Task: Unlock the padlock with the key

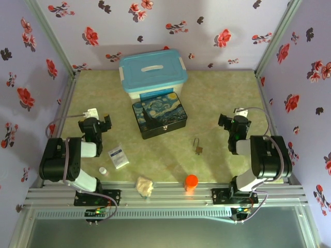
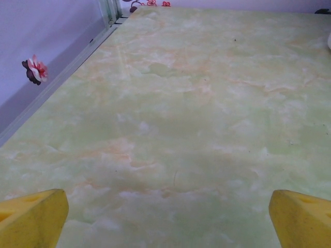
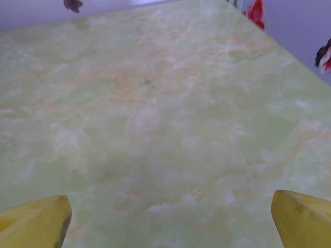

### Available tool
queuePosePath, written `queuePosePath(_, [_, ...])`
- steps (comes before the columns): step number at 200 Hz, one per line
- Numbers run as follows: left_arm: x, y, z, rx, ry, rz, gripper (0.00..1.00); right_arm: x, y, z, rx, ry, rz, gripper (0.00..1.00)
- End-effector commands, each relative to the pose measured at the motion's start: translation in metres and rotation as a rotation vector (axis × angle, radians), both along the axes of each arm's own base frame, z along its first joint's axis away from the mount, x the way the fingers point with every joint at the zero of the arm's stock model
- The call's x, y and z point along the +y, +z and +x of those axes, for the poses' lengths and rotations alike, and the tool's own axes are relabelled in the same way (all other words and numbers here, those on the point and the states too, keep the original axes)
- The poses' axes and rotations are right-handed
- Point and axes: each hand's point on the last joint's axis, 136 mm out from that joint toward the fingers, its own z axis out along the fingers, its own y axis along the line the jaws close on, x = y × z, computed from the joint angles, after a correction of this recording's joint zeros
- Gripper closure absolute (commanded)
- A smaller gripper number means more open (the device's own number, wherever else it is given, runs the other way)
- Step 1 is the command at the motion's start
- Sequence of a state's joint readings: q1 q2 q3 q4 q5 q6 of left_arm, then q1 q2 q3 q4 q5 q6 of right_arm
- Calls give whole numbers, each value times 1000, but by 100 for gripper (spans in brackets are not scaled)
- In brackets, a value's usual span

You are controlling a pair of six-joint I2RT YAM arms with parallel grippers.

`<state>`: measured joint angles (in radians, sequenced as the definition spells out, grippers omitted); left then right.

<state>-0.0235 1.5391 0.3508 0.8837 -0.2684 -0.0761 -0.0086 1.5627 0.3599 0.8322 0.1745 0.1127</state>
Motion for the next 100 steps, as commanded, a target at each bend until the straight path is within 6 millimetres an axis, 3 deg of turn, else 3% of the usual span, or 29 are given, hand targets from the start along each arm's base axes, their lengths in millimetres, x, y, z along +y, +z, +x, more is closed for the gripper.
queuePosePath(1, [-5,16,12,-45,-31,20,0,2,23,14,-70,14,13,0])
queuePosePath(100, [0,17,11,-58,-1,24,0,13,20,19,-57,73,5,1])
